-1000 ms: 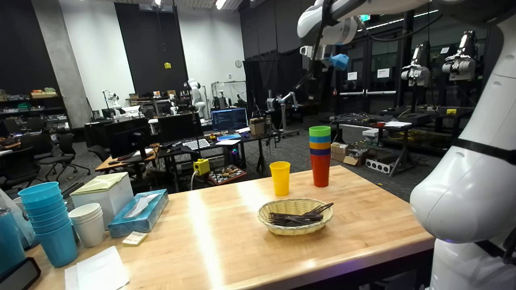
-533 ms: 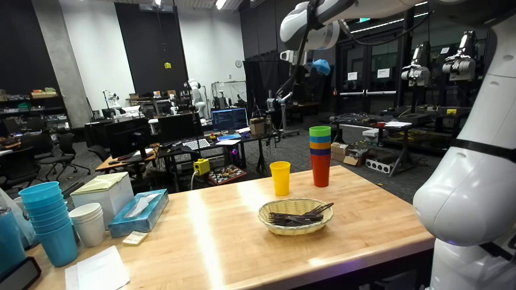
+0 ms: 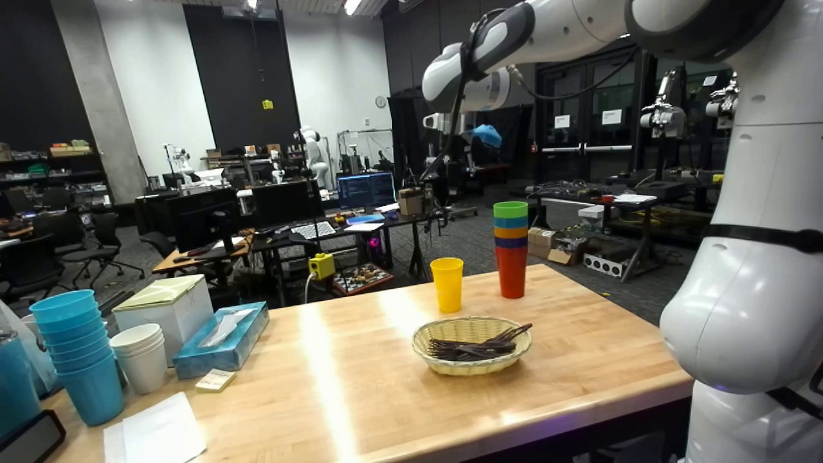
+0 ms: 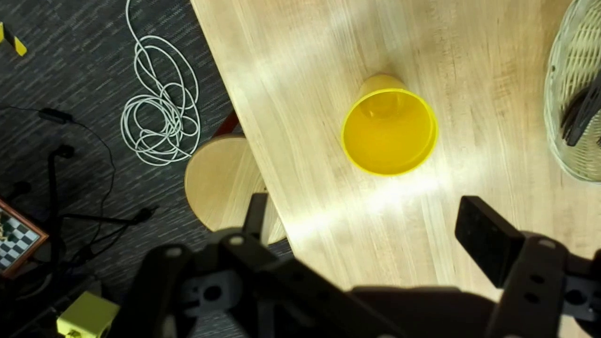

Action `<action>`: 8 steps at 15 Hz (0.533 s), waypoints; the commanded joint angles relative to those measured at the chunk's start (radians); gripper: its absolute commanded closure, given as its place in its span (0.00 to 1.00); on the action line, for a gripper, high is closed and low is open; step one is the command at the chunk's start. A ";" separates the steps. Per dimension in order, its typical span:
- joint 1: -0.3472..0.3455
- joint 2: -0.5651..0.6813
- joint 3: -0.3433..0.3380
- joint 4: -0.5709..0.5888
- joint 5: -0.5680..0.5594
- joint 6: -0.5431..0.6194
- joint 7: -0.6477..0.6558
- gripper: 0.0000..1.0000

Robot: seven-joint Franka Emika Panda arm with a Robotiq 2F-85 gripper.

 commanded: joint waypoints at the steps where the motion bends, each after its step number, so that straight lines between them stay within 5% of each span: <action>1: -0.013 0.078 0.016 0.045 0.025 0.005 -0.027 0.00; 8: -0.029 0.178 0.042 0.034 0.065 0.035 -0.043 0.00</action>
